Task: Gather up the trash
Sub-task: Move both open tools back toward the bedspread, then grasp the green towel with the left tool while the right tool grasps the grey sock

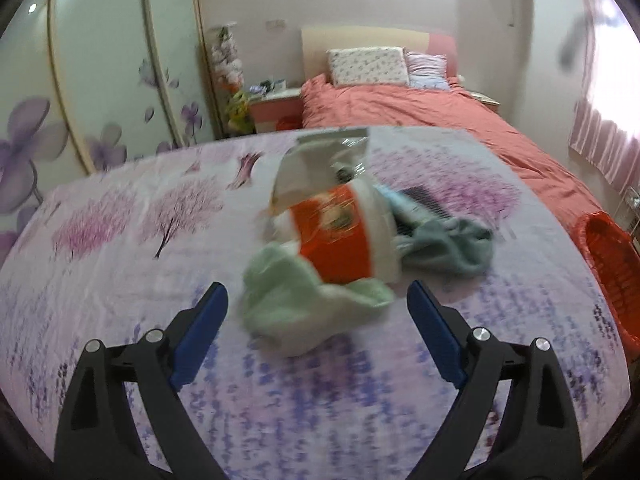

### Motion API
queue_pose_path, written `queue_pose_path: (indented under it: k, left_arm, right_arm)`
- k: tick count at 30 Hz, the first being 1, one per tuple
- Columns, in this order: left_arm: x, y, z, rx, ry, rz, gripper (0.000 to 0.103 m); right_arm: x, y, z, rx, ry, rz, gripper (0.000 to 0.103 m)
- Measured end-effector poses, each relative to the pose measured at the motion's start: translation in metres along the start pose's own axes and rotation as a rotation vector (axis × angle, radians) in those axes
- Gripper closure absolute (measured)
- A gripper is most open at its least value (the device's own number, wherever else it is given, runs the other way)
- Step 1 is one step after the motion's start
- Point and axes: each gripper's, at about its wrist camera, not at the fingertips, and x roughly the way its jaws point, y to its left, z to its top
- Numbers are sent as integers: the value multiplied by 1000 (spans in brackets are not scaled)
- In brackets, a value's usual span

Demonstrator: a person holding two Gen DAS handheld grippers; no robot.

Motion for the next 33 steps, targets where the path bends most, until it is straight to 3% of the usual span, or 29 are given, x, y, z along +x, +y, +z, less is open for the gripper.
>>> queue_pose_path:
  k: [8,12,17,20,23,28,31,33]
  left_arm:
    - [30,10,3,-38,68,-46,16]
    - [41,9,-3,-43,114,-91,36]
    - [48,9,-13,-50,140,-120,46]
    - [46,15,-13,-59,136,-126,70]
    - [42,31,-14,-57,128,-125,84]
    - [45,81,-7,-118,109,5,84]
    - [58,107,-3,-160,126,63,65]
    - [61,116,-4,-194,139,44,59]
  right_arm:
    - [4,35,-5,-62,50,35,22]
    - [5,47,-6,-77,65,46,22]
    - [8,60,-9,-94,82,59,22]
    - [10,66,-11,-103,88,69,22]
    - [12,74,-13,-116,93,78,22]
    - [20,87,-16,-133,112,95,22]
    - [25,98,-19,-140,120,106,22]
    - [28,106,-21,-145,128,114,22]
